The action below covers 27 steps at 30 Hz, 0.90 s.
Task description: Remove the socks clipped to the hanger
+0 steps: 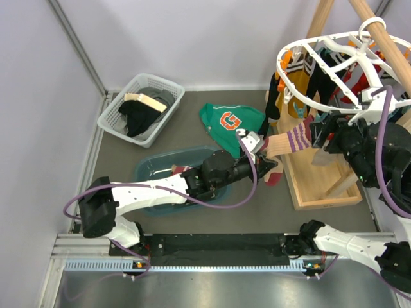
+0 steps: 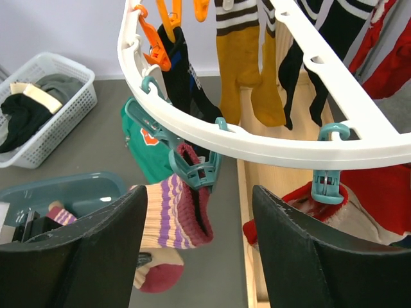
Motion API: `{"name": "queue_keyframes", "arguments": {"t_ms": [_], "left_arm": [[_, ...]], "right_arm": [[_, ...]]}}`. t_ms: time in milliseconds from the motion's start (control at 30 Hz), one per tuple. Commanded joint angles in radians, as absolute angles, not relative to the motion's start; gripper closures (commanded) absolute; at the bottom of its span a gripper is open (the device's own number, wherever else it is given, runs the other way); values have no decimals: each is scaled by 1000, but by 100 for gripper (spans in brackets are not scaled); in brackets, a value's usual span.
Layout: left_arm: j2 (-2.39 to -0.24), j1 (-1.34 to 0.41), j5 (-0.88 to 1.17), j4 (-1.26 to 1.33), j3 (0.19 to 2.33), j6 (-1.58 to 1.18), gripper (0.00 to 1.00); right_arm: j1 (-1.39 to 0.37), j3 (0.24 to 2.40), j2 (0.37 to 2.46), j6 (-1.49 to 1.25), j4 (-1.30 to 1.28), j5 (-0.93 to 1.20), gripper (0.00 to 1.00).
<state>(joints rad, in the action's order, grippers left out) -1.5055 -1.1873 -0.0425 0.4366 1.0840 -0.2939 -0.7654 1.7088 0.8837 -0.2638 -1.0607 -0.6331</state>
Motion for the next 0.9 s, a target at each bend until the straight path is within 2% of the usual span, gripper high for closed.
{"name": "queue_keyframes", "arguments": {"t_ms": [0, 467, 867], "left_arm": [[-1450, -1181, -15, 465, 1072, -314, 100], [-1424, -1180, -5, 454, 1060, -322, 100], [-1388, -1170, -5, 463, 1022, -325, 100]], "right_arm": [[-775, 1675, 881, -242, -964, -647, 33], [-775, 1664, 956, -253, -873, -703, 35], [-735, 1617, 976, -221, -804, -695, 32]]}}
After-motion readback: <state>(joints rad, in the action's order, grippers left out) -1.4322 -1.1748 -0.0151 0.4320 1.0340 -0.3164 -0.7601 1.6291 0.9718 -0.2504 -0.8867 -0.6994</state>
